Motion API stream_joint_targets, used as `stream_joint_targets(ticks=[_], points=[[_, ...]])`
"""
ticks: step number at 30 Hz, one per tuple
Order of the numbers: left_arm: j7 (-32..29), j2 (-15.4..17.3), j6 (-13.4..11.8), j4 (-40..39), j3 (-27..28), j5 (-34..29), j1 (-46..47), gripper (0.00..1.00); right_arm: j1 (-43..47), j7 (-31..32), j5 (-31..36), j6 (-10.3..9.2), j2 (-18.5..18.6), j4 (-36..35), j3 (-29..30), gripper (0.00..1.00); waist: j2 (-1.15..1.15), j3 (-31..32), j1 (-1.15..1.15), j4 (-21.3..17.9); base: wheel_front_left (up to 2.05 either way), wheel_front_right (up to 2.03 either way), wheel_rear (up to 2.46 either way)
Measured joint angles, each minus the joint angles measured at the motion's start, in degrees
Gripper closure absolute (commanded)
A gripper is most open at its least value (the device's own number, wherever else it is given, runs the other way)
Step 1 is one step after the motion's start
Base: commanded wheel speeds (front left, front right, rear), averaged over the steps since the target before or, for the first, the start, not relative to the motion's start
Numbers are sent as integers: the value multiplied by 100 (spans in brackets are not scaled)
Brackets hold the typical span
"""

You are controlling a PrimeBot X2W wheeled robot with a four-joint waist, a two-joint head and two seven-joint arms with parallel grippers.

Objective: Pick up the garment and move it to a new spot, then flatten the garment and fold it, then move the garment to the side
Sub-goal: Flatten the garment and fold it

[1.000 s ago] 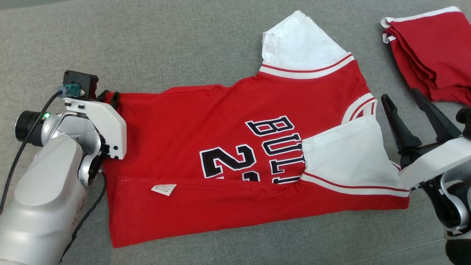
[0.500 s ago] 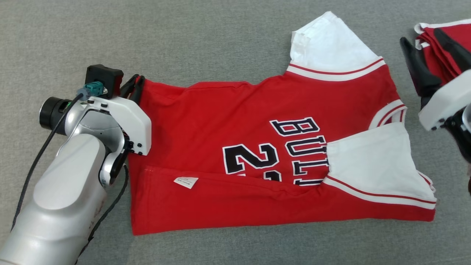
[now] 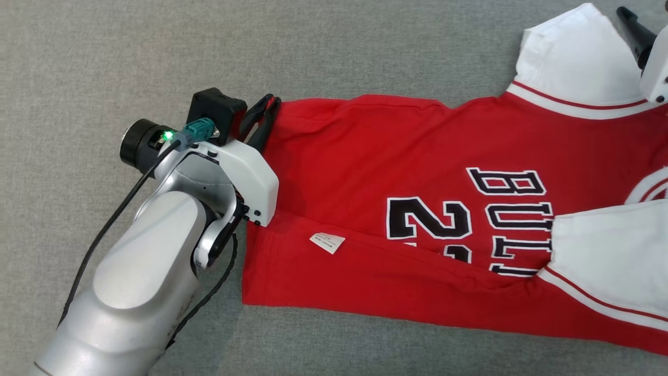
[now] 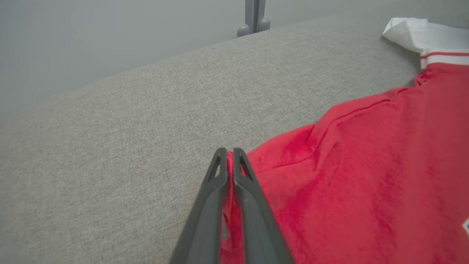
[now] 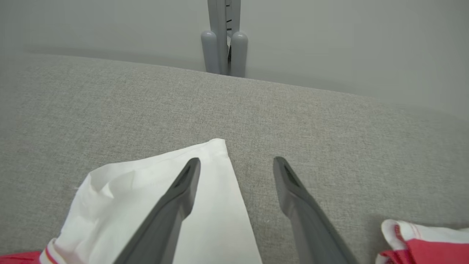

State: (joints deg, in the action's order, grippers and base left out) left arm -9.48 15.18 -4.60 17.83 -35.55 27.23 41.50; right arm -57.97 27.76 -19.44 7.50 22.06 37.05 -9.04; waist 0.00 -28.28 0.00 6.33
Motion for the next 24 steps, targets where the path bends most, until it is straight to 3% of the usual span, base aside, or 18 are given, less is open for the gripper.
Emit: stream_joint_targets(ticks=[6,15,16,17,18,20,21,22,24], points=[[78,-129,0,-81,-71,0,59,100,-435,104,276,-1,-59,727,44,0,0,-252,0,265,0,0,0],[170,-204,7,-71,-124,9,113,100,-794,142,495,-1,-134,1263,-7,0,0,-398,0,393,0,0,0],[180,-210,9,-67,-134,10,115,100,-822,115,512,-1,-141,1313,-35,11,0,-395,0,399,0,0,0],[192,-214,12,-66,-138,13,123,100,-847,112,521,-1,-143,1352,-68,11,0,-392,0,407,0,0,0],[192,-216,25,-66,-140,19,132,100,-870,110,521,-1,-148,1383,-92,56,0,-395,0,413,0,0,0],[192,-212,25,-64,-141,31,139,100,-940,101,520,-1,-171,1434,-152,66,0,-407,0,416,0,0,0],[193,-210,25,-65,-140,35,144,100,-970,94,520,-1,-182,1457,-188,95,0,-412,0,413,0,0,0],[193,-203,24,-67,-137,36,155,100,-990,56,525,0,-199,1477,-226,100,0,-418,0,409,0,0,0],[194,-191,16,-69,-135,41,169,100,-1029,-24,578,0,-201,1528,-270,100,0,-424,0,399,0,0,0]])
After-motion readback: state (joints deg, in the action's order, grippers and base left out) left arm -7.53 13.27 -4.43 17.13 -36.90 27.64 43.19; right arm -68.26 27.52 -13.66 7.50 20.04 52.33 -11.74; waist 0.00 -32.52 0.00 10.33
